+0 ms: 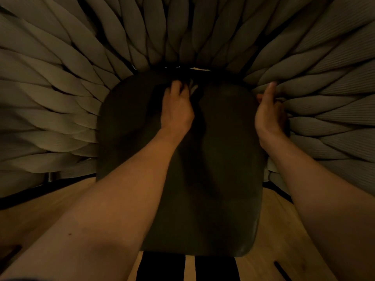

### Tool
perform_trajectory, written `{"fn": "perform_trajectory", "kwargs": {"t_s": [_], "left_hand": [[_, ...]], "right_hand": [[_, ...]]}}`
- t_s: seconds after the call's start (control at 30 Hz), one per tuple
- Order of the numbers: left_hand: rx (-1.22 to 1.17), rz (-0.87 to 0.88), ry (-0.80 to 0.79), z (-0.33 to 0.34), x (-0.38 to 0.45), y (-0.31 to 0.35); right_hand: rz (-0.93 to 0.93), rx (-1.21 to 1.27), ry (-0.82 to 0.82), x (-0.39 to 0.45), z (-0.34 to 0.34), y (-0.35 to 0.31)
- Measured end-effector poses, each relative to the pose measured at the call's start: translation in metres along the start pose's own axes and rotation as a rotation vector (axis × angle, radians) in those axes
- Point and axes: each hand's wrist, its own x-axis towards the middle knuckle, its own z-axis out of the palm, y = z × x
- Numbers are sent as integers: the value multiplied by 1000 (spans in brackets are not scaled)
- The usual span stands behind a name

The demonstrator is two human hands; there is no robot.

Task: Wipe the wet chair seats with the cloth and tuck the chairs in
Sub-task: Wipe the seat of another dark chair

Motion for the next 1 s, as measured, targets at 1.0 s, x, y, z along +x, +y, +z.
{"fn": "perform_trajectory", "kwargs": {"t_s": [1.0], "left_hand": [[254, 138, -99, -21, 46, -9]], "right_hand": [[-309, -744, -246, -24, 19, 4]]}}
